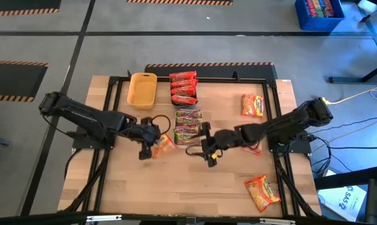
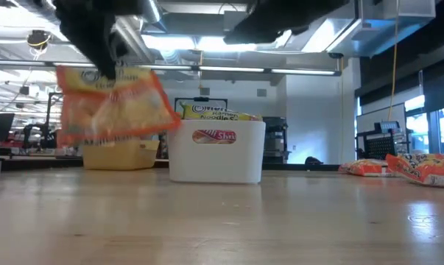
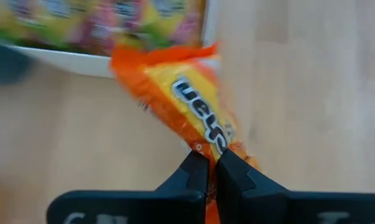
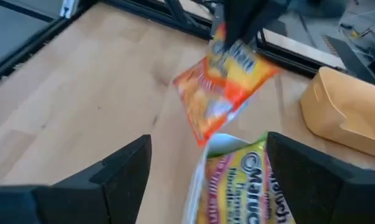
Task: Sort Maruchan noodles
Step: Put the orange noodle pack into the yellow bin
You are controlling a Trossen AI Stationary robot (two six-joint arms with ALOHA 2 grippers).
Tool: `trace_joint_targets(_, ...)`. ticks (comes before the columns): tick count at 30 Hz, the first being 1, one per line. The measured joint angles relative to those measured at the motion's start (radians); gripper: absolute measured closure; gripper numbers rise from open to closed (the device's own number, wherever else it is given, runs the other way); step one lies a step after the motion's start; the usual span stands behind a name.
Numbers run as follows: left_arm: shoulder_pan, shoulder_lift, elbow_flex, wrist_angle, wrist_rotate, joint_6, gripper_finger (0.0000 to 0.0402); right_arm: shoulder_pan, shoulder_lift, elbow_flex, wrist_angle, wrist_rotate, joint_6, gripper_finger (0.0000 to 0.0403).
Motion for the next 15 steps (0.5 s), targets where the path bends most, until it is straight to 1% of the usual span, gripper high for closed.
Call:
trace_joint_targets(3,0.024,0.0,0.099,-0.166,-0.083,0.079,0.0399,-0.042,0.0,-0.017,0.031,-0.093,0.0,0.01)
trace_joint_targets(5,0.045,0.0,0.154,-0.252,-0.136,0.131,0.0399,-0.06,0.0,-0.041,0.078,-0.131,0.0,0.01)
trace_joint_targets(10,0.127,0.0,0.25,-0.456,-0.255,0.234,0.0399,-0.087,0.0,-0.11,0.211,-0.143,0.003,0.01)
trace_joint_targets(13,0.192,0.0,0.271,-0.488,-0.306,0.305,0.0399,-0.104,0.0,-0.149,0.275,-0.143,0.004,0.01)
trace_joint_targets(15,0.24,0.0,0.276,-0.488,-0.318,0.376,0.0399,-0.115,0.0,-0.163,0.297,-0.141,0.005,0.01)
